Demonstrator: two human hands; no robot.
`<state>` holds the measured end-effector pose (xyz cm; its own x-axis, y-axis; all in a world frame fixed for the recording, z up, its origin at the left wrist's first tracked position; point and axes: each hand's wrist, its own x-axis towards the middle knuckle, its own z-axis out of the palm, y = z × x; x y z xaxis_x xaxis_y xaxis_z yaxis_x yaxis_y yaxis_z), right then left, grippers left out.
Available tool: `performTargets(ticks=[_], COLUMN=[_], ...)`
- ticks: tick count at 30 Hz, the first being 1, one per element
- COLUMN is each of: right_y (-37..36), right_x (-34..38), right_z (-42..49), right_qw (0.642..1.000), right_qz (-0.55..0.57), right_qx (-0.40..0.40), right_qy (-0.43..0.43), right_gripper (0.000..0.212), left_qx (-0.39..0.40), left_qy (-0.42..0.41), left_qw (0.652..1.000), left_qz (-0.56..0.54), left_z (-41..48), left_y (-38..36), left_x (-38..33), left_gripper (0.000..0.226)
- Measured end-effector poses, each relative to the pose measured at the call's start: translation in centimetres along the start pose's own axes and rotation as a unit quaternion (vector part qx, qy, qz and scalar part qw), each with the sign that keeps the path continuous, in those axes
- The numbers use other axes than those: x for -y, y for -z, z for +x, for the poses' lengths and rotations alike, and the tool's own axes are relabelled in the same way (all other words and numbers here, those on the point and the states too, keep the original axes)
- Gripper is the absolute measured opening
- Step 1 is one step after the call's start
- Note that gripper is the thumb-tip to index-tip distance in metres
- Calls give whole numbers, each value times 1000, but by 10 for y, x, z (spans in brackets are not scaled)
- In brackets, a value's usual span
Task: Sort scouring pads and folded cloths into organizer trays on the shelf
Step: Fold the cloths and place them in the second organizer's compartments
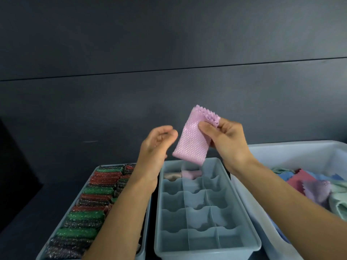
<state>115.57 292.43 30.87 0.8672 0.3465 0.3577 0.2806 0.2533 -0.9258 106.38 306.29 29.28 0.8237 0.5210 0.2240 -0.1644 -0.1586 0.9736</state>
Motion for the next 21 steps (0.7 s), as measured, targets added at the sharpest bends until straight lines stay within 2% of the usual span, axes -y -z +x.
performTargets(ticks=[3, 6, 11, 14, 18, 21], right_y=[3, 4, 5, 4, 1, 3], right_x=[6, 7, 10, 6, 3, 5], right_z=[4, 5, 7, 3, -1, 0], right_qw=[997, 997, 997, 998, 996, 996], right_qz=[51, 36, 51, 42, 58, 57], right_qx=[3, 9, -3, 2, 5, 11], right_qy=[-61, -69, -54, -51, -73, -70], right_gripper=[10, 9, 13, 11, 11, 11], left_qx=[95, 146, 216, 217, 220, 204], left_qy=[-10, -35, -22, -27, -11, 13], left_qw=[995, 988, 974, 969, 972, 978], left_qz=[1, -39, 57, 114, 79, 53], left_z=[-3, -6, -10, -10, -14, -16], left_y=[2, 1, -4, -6, -16, -20], left_x=[17, 23, 22, 25, 28, 36], left_gripper=[36, 38, 32, 39, 34, 43])
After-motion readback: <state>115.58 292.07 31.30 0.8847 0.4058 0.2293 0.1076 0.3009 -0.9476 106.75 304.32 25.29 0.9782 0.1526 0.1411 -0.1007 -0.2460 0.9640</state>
